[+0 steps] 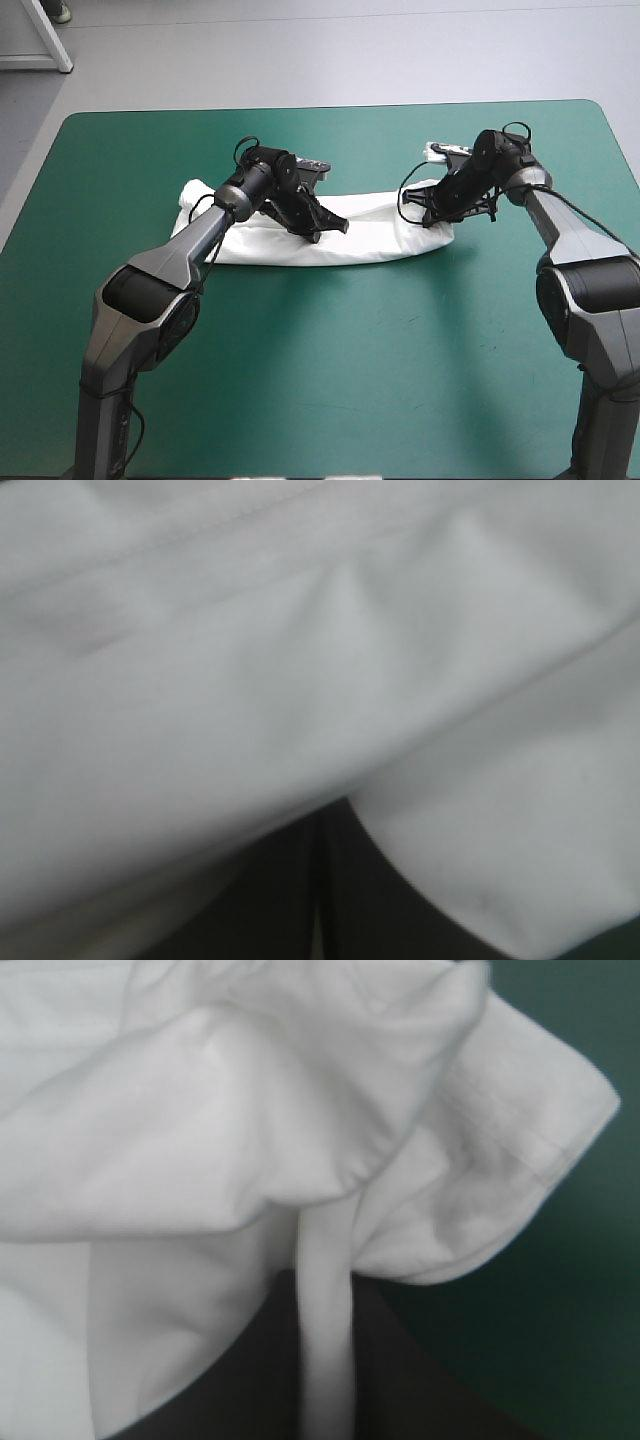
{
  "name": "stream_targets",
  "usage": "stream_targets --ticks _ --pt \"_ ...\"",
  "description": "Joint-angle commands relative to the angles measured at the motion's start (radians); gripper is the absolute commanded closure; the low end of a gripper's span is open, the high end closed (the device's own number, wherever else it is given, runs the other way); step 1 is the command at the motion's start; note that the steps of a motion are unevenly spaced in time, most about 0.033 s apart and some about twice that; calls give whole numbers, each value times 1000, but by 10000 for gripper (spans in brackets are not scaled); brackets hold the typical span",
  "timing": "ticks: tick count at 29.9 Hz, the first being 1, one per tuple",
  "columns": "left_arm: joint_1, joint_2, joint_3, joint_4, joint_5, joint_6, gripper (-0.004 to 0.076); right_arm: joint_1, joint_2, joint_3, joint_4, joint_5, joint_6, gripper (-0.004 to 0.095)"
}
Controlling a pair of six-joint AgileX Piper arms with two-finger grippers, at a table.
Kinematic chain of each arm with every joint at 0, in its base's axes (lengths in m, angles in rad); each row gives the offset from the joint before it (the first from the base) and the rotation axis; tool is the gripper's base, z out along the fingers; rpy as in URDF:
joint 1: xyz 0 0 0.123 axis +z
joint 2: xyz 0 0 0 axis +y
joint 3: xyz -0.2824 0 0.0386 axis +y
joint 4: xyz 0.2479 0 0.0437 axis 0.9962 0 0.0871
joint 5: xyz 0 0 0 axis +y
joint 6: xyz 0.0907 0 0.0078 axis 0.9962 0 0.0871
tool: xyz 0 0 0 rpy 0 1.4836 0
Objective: Fold the cloth
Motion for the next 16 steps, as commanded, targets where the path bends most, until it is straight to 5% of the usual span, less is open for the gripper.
stream_targets --ticks 1,16 --pt "-15 -9 0 -40 -46 -9 733 -4 -125 -83 10 7 12 923" --pt "-18 -7 0 -179 -77 15 733 35 -207 -269 267 76 12 923"
